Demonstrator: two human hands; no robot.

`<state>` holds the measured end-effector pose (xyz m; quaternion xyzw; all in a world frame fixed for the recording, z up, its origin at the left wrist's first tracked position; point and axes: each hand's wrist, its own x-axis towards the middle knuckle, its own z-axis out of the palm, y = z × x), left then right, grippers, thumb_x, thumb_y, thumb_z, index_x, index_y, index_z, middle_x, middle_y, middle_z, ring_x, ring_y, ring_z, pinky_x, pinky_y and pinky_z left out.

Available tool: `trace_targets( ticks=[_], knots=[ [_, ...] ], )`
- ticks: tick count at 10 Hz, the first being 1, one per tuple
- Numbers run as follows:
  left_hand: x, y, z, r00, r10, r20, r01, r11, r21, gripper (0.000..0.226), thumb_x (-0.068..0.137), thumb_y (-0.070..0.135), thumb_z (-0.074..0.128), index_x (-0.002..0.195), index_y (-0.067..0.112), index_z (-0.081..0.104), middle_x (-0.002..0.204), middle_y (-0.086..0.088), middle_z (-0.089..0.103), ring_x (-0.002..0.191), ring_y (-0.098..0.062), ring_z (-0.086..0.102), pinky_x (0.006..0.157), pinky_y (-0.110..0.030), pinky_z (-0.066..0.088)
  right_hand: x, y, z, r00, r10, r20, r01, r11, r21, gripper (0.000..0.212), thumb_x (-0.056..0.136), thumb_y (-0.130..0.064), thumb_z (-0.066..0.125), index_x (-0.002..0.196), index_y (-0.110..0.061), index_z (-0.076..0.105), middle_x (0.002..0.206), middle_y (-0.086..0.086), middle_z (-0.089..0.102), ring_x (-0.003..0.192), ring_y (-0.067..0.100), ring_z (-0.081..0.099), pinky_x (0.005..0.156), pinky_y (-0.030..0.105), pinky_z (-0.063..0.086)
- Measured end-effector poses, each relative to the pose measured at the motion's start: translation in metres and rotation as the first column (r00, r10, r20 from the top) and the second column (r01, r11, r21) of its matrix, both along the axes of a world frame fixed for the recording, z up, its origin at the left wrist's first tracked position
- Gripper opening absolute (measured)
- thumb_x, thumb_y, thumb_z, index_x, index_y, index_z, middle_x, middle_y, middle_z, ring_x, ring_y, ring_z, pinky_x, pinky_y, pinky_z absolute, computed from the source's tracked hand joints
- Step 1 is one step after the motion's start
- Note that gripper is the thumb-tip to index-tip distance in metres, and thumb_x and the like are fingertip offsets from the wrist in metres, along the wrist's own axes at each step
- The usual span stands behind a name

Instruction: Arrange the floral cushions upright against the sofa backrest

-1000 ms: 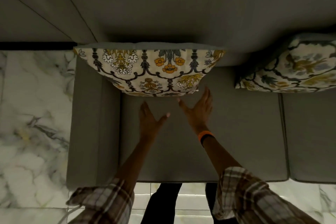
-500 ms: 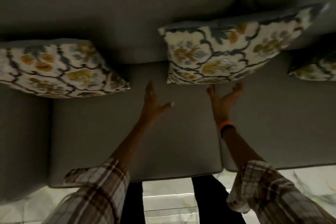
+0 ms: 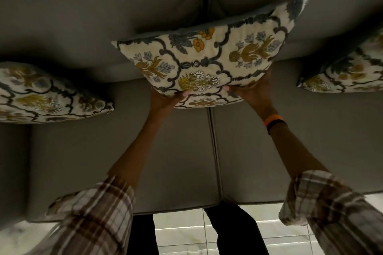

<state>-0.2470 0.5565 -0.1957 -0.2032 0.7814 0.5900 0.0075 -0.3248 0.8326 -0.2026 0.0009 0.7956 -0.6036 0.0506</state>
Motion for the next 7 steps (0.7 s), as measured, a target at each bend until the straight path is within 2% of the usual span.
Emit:
trace_targets(
  ticks=[1, 2, 3, 4, 5, 6, 7],
  knots=[
    [-0.003, 0.000, -0.004, 0.999, -0.020, -0.031, 0.022, 0.997, 0.072, 0.086, 0.059, 0.026, 0.095, 0.132, 0.026, 0.050, 0.125, 0.018, 0.068, 0.125, -0.008, 0.060, 0.105, -0.037, 0.052, 0.000, 0.003, -0.003, 0.999, 0.011, 0.036, -0.012, 0.999, 0.031, 0.116, 0.058, -0.022, 0.104, 0.151, -0.010, 0.034, 0.149, 0.011, 0.057, 0.140, 0.017, 0.056, 0.105, 0.010, 0.048],
    [-0.008, 0.000, -0.007, 0.998, 0.033, 0.053, -0.038, 0.993, 0.111, 0.076, 0.069, 0.016, 0.090, 0.133, 0.012, 0.050, 0.132, -0.006, 0.063, 0.116, -0.009, 0.064, 0.096, -0.032, 0.056, 0.001, 0.000, -0.003, 0.999, -0.025, 0.044, 0.023, 0.999, 0.030, 0.124, 0.056, -0.029, 0.104, 0.155, -0.007, 0.032, 0.151, 0.010, 0.056, 0.142, 0.019, 0.055, 0.108, 0.017, 0.050],
    [-0.007, -0.003, -0.014, 0.997, 0.076, 0.014, -0.077, 0.994, 0.077, 0.079, 0.073, -0.004, 0.082, 0.141, 0.006, 0.043, 0.134, 0.001, 0.059, 0.113, 0.012, 0.060, 0.093, -0.013, 0.053, 0.018, -0.007, -0.001, 0.994, -0.100, 0.042, 0.099, 0.995, 0.031, 0.132, 0.058, -0.024, 0.104, 0.161, -0.004, 0.023, 0.158, 0.013, 0.048, 0.146, 0.021, 0.051, 0.115, 0.033, 0.050],
    [0.008, -0.010, -0.010, 0.982, 0.113, 0.149, -0.115, 0.993, 0.004, 0.107, 0.071, 0.026, 0.089, 0.154, 0.007, 0.025, 0.158, -0.010, 0.037, 0.134, -0.005, 0.046, 0.106, -0.015, 0.046, 0.059, -0.026, -0.009, 0.952, -0.275, 0.138, 0.258, 0.958, 0.125, 0.128, 0.065, -0.030, 0.100, 0.163, -0.007, 0.021, 0.165, 0.014, 0.035, 0.153, 0.026, 0.038, 0.124, 0.036, 0.038],
    [0.041, -0.026, 0.000, 0.945, 0.057, 0.322, -0.001, 0.985, -0.173, 0.119, 0.073, 0.047, 0.082, 0.159, 0.015, 0.007, 0.166, -0.015, 0.015, 0.152, -0.032, 0.021, 0.118, -0.040, 0.032, 0.109, -0.058, -0.017, 0.869, -0.367, 0.333, 0.235, 0.897, 0.375, 0.122, 0.078, -0.046, 0.089, 0.167, -0.011, 0.013, 0.171, 0.016, 0.020, 0.159, 0.035, 0.018, 0.128, 0.053, 0.024],
    [0.092, -0.054, 0.006, 0.924, -0.072, 0.376, 0.239, 0.876, -0.419, 0.100, 0.087, 0.051, 0.067, 0.159, 0.015, 0.009, 0.165, -0.015, 0.019, 0.151, -0.034, 0.020, 0.119, -0.053, 0.030, 0.153, -0.110, -0.011, 0.919, -0.163, 0.358, -0.063, 0.837, 0.543, 0.105, 0.090, -0.051, 0.074, 0.167, -0.010, 0.014, 0.171, 0.019, 0.020, 0.159, 0.040, 0.017, 0.127, 0.058, 0.022],
    [0.142, -0.104, 0.000, 0.928, -0.108, 0.356, 0.318, 0.727, -0.609, 0.093, 0.084, 0.065, 0.045, 0.157, 0.013, 0.020, 0.160, -0.016, 0.032, 0.149, -0.036, 0.029, 0.116, -0.057, 0.033, 0.188, -0.186, 0.004, 0.943, 0.167, 0.286, -0.311, 0.747, 0.588, 0.098, 0.094, -0.063, 0.059, 0.166, -0.009, 0.018, 0.172, 0.017, 0.022, 0.160, 0.037, 0.018, 0.128, 0.054, 0.019]
  ],
)
